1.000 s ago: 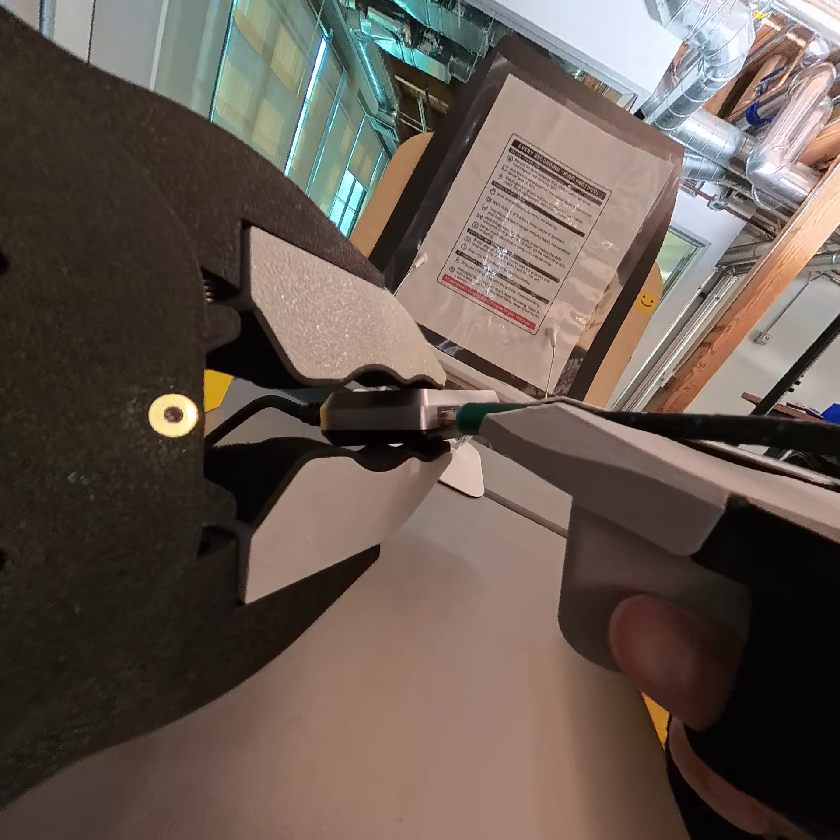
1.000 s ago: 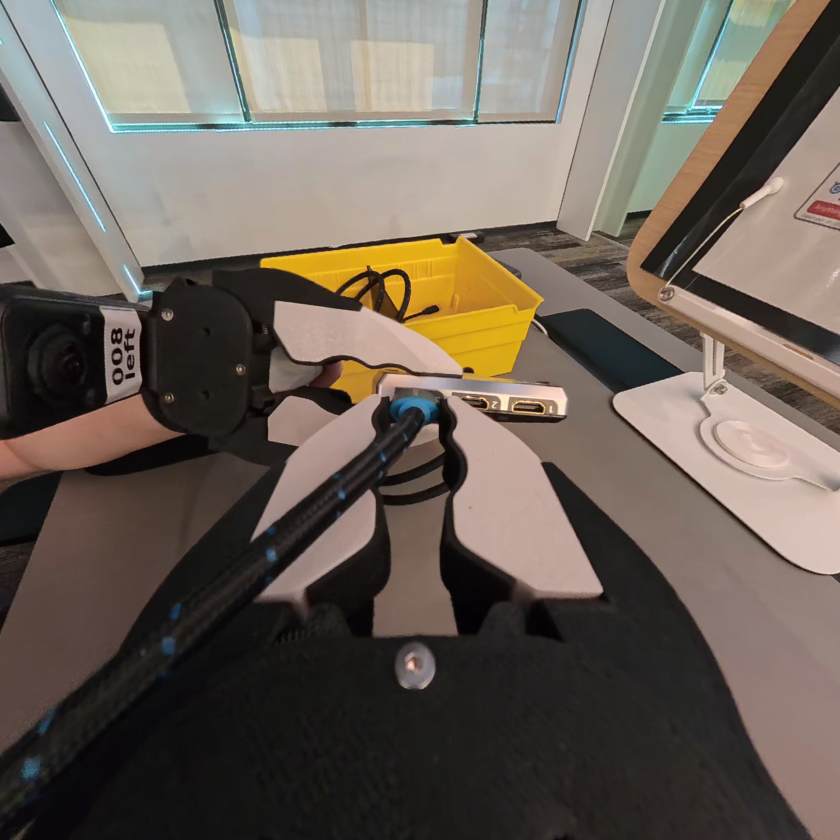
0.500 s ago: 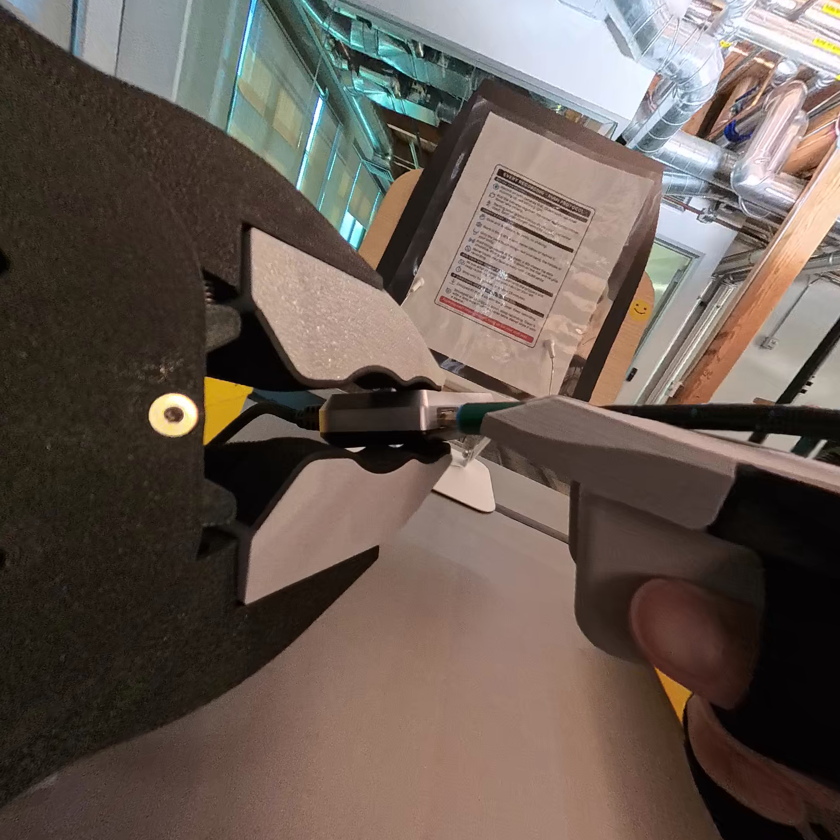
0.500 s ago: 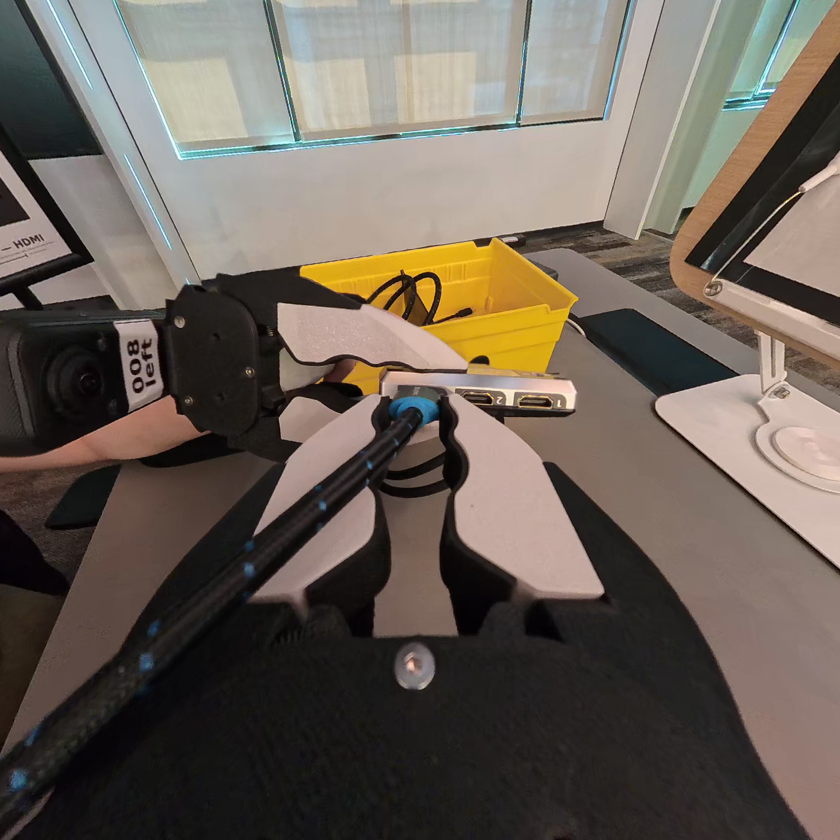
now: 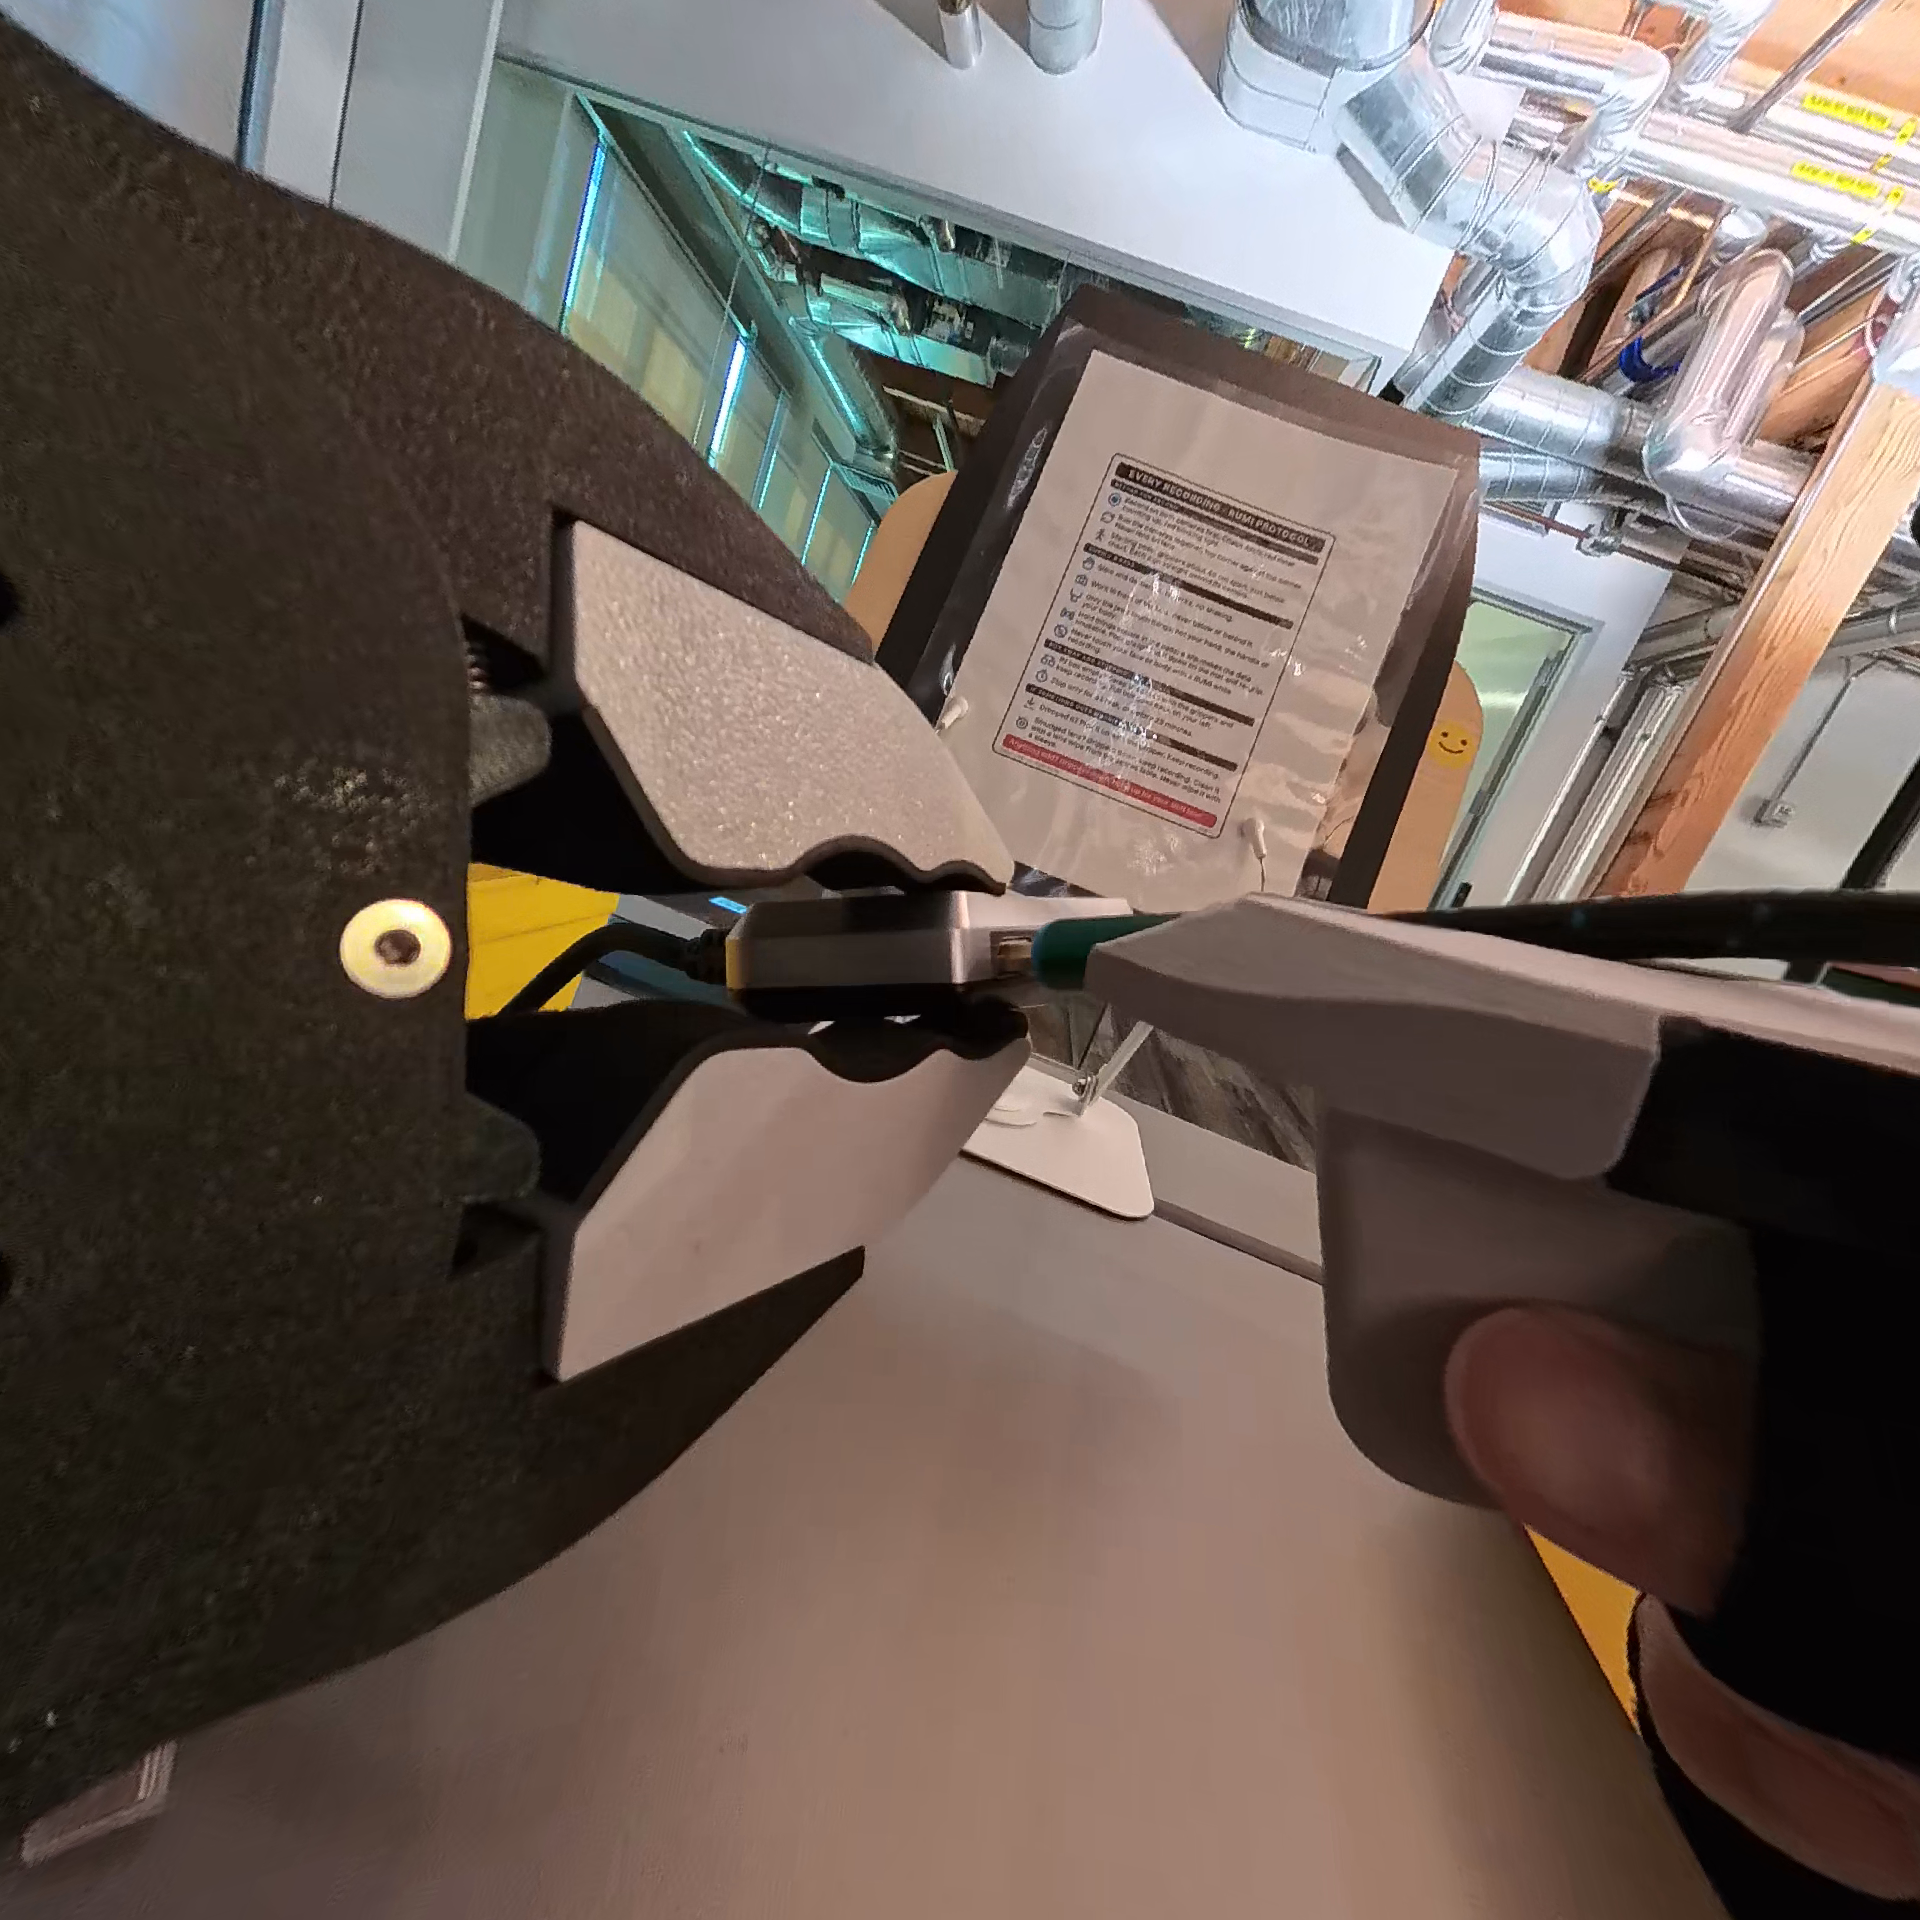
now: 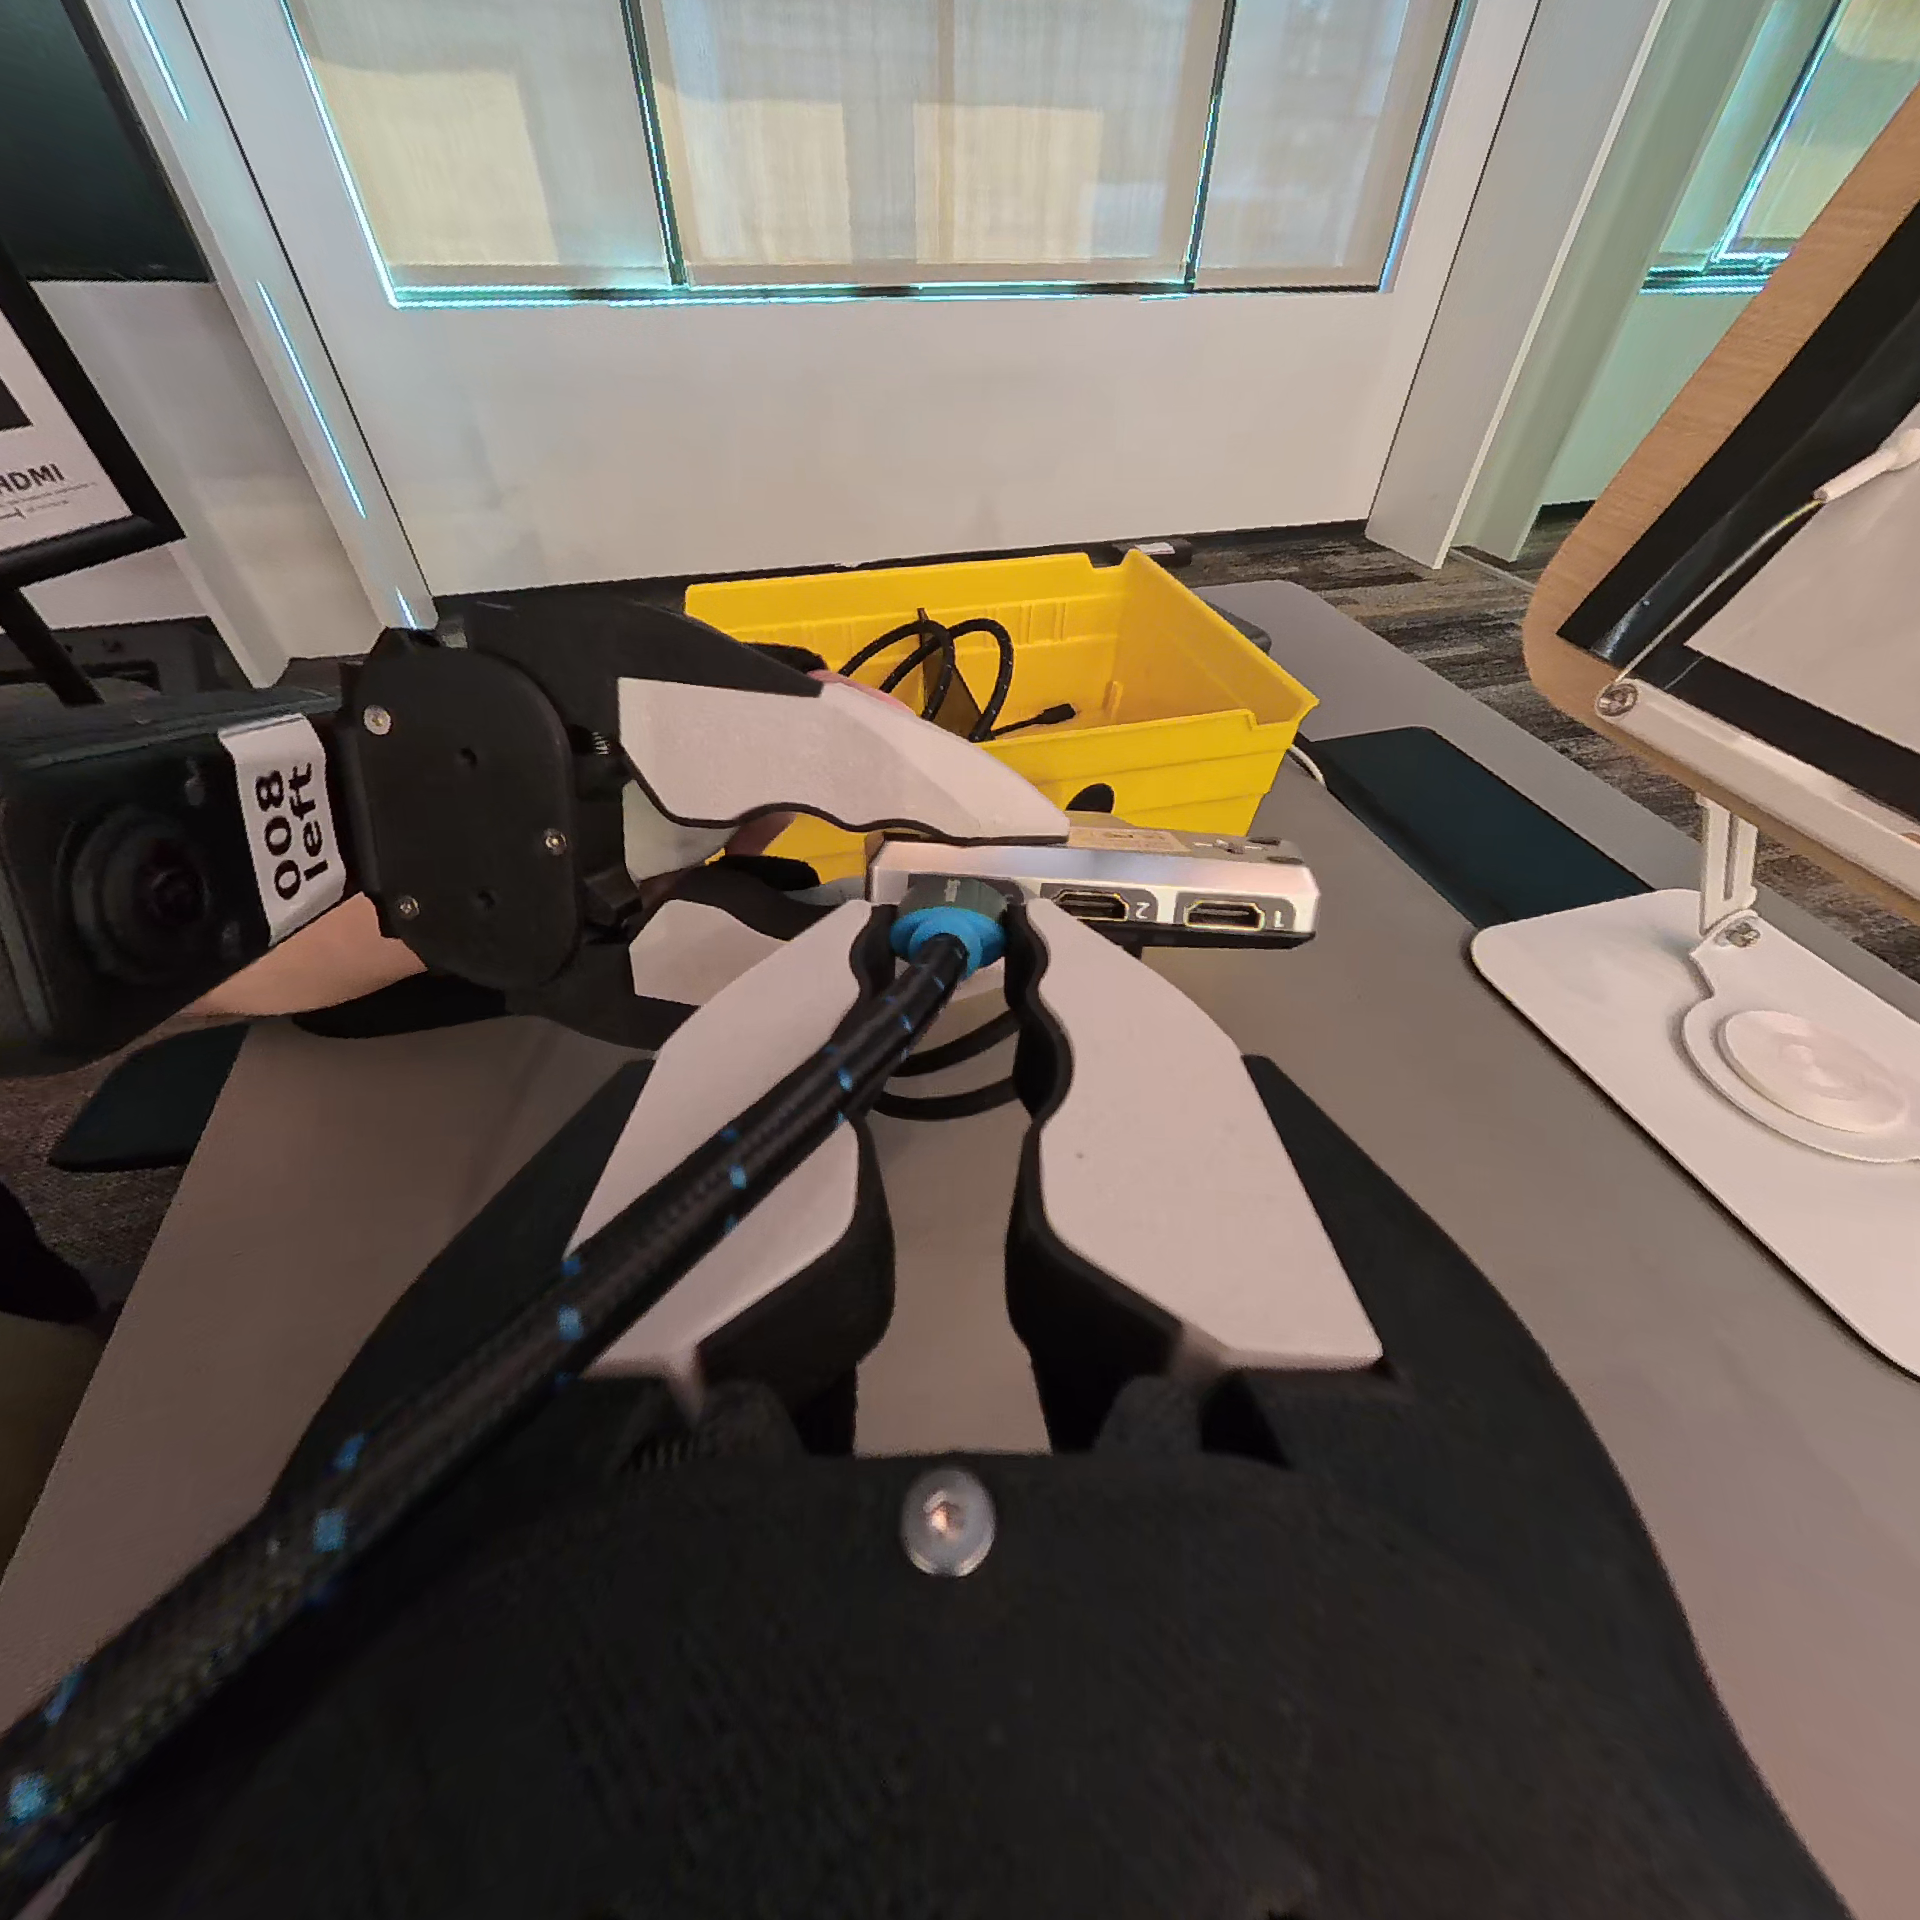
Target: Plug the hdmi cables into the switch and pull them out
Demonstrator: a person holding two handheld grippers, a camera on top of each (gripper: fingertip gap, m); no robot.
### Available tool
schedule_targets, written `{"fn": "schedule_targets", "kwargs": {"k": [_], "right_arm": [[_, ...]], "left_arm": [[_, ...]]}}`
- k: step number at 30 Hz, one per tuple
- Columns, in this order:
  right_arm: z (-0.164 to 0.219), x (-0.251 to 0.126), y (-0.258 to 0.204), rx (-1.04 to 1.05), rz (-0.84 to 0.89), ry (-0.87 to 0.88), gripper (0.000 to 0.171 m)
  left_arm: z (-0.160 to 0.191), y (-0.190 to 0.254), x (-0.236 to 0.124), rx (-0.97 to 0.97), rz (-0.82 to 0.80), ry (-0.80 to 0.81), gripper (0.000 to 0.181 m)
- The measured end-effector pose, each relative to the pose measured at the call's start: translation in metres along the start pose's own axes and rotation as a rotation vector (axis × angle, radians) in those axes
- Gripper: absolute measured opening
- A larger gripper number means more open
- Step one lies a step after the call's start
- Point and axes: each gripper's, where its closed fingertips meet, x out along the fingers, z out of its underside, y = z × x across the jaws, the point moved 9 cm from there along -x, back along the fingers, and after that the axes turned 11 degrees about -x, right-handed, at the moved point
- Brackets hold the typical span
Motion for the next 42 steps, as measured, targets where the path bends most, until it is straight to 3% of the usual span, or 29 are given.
{"fn": "schedule_targets", "kwargs": {"k": [14,26,38,42], "right_arm": [[0.000,0.010,-0.015,-0.139,0.192,-0.038,0.021],[-0.010,0.002,-0.010,-0.069,0.105,0.065,0.021],[-0.010,0.002,-0.012,-0.091,0.113,0.081,0.021],[-0.011,0.001,-0.012,-0.097,0.086,0.078,0.021]], "left_arm": [[0.005,-0.001,0.005,-0.021,0.004,-0.041,0.019],[0.000,-0.008,-0.001,0.054,-0.073,0.080,0.021],[0.009,-0.014,0.006,-0.015,-0.093,-0.023,0.037],[0.010,-0.011,0.006,0.007,-0.069,-0.024,0.022]]}}
